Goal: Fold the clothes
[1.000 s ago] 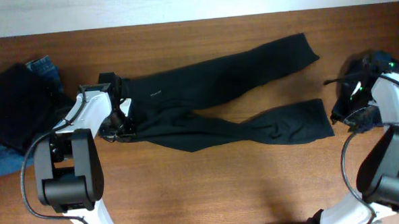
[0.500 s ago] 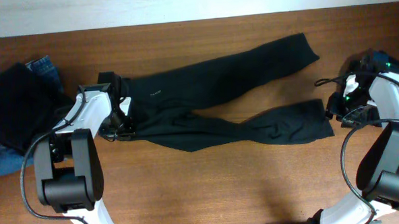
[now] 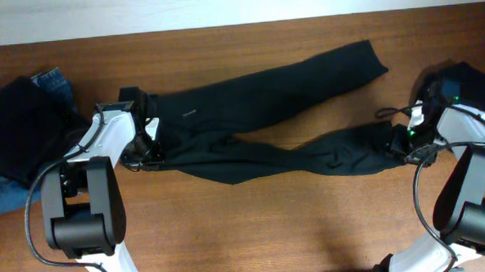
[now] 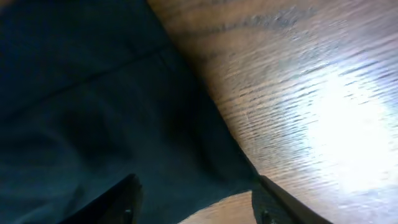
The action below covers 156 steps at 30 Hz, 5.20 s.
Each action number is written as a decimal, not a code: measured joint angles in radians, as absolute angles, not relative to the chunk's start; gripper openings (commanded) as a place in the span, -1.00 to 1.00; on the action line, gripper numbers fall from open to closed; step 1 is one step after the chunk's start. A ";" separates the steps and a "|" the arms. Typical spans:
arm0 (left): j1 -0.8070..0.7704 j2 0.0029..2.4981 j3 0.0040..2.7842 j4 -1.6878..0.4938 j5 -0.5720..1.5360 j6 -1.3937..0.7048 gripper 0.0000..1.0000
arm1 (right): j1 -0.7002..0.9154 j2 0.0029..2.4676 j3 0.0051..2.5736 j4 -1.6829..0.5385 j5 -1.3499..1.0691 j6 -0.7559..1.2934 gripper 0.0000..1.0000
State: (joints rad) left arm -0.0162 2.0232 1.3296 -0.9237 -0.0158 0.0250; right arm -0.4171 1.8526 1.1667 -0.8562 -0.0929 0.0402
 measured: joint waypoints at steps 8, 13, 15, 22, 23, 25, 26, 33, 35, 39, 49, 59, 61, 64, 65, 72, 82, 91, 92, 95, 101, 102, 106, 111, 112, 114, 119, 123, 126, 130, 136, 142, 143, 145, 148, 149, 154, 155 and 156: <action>-0.016 2.023 1.330 -0.923 -0.016 0.025 -0.62 | -0.417 1.851 1.105 -0.807 -0.088 0.041 -0.11; -0.016 2.023 1.330 -0.923 -0.016 0.025 -0.61 | -0.418 1.851 1.101 -0.809 -0.099 0.036 -0.92; -0.016 2.023 1.330 -0.923 -0.016 0.025 -0.61 | -0.418 1.850 1.099 -0.815 -0.115 0.036 -0.92; -0.016 2.023 1.330 -0.923 -0.016 0.025 -0.62 | -0.417 1.839 1.093 -0.942 -0.213 0.026 -0.92; -0.016 2.023 1.330 -0.923 -0.016 0.025 -0.62 | -0.417 1.829 1.093 -0.972 -0.228 0.021 -0.92; -0.016 2.023 1.330 -0.923 -0.016 0.025 -0.61 | -0.417 1.795 1.093 -1.043 -0.251 0.014 -0.92; -0.016 2.023 1.330 -0.923 -0.016 0.025 -0.62 | -0.417 1.772 1.094 -1.080 -0.261 0.010 -0.92; -0.016 2.023 1.330 -0.922 -0.016 0.025 -0.61 | -0.425 1.615 1.154 -1.246 -0.303 -0.001 -0.93; -0.016 2.023 1.330 -0.922 -0.016 0.025 -0.62 | -0.441 1.603 1.170 -1.245 -0.328 0.000 -0.92; -0.016 2.023 1.330 -0.920 -0.016 0.025 -0.61 | -0.533 1.603 1.182 -1.218 -0.377 0.012 -0.92; -0.016 2.022 1.330 -0.915 -0.017 0.025 -0.62 | -0.706 1.605 1.182 -1.282 -0.395 0.027 -0.92; -0.016 2.022 1.330 -0.914 -0.017 0.025 -0.61 | -0.707 1.608 1.183 -1.198 -0.392 0.092 -0.92; -0.016 2.022 1.330 -0.912 -0.017 0.025 -0.62 | -0.707 1.618 1.184 -1.133 -0.360 0.151 -0.76; -0.016 2.022 1.330 -0.908 -0.017 0.025 -0.61 | -0.707 1.666 1.187 -1.047 -0.326 0.220 -0.10; -0.016 2.022 1.330 -0.908 -0.017 0.025 -0.61 | -0.707 1.697 1.188 -1.015 -0.314 0.245 -0.01; -0.016 2.022 1.330 -0.907 -0.017 0.025 -0.62 | -0.707 1.818 1.188 -0.993 -0.288 0.268 0.06; -0.016 2.022 1.330 -0.907 -0.017 0.025 -0.62 | -0.701 1.819 1.187 -1.097 -0.283 0.197 0.06; -0.016 2.022 1.330 -0.908 -0.017 0.025 -0.61 | -0.614 1.819 1.131 -0.945 -0.217 0.175 0.07; -0.016 2.022 1.330 -0.907 -0.017 0.025 -0.61 | -0.605 1.819 1.122 -0.925 -0.209 0.175 0.07; -0.016 2.022 1.330 -0.907 -0.017 0.025 -0.62 | -0.584 1.819 1.097 -0.883 -0.197 0.176 -0.28; -0.016 2.022 1.330 -0.907 -0.017 0.025 -0.62 | -0.580 1.819 1.092 -0.886 -0.188 0.174 -0.92; -0.016 2.022 1.330 -0.907 -0.017 0.025 -0.61 | -0.580 1.819 1.091 -0.890 -0.191 0.173 -0.92; -0.016 2.022 1.330 -0.907 -0.017 0.025 -0.62 | -0.580 1.819 1.092 -0.952 -0.230 0.172 -0.92; -0.016 2.022 1.330 -0.907 -0.017 0.025 -0.61 | -0.580 1.816 1.153 -1.081 -0.268 0.191 -0.92; -0.016 2.022 1.330 -0.907 -0.017 0.025 -0.62 | -0.580 1.813 1.173 -1.089 -0.273 0.200 -0.92; -0.016 2.022 1.330 -0.907 -0.017 0.025 -0.61 | -0.580 1.808 1.215 -1.092 -0.279 0.216 -0.92; -0.016 2.022 1.330 -0.907 -0.017 0.025 -0.61 | -0.580 1.797 1.267 -0.991 -0.274 0.286 -0.54; -0.016 2.022 1.330 -0.907 -0.017 0.025 -0.62 | -0.580 1.796 1.272 -0.885 -0.231 0.352 -0.10; -0.016 2.022 1.330 -0.908 -0.017 0.025 -0.61 | -0.580 1.810 1.275 -0.861 -0.207 0.377 -0.05; -0.016 2.022 1.330 -0.908 -0.017 0.025 -0.62 | -0.580 1.857 1.275 -0.894 -0.196 0.384 -0.03; -0.016 2.022 1.330 -0.908 -0.017 0.025 -0.62 | -0.580 1.886 1.276 -1.007 -0.181 0.321 -0.03; -0.016 2.022 1.330 -0.908 -0.017 0.025 -0.62 | -0.580 1.886 1.267 -1.070 -0.154 0.258 -0.28; -0.016 2.022 1.330 -0.908 -0.017 0.025 -0.62 | -0.580 1.886 1.264 -1.076 -0.150 0.250 -0.29; -0.016 2.022 1.330 -0.908 -0.017 0.025 -0.61 | -0.580 1.886 1.257 -1.103 -0.148 0.229 -0.30; -0.016 2.022 1.330 -0.908 -0.017 0.025 -0.61 | -0.579 1.886 1.253 -1.138 -0.150 0.200 -0.30; -0.016 2.022 1.330 -0.908 -0.017 0.025 -0.62 | -0.578 1.886 1.253 -1.138 -0.149 0.194 -0.30; -0.016 2.022 1.330 -0.908 -0.017 0.025 -0.61 | -0.561 1.886 1.225 -1.017 -0.134 0.169 -0.27; -0.016 2.022 1.330 -0.908 -0.017 0.025 -0.61 | -0.553 1.886 1.211 -0.969 -0.134 0.153 -0.25; -0.016 2.022 1.330 -0.908 -0.017 0.025 -0.62 | -0.543 1.886 1.198 -0.934 -0.131 0.139 -0.24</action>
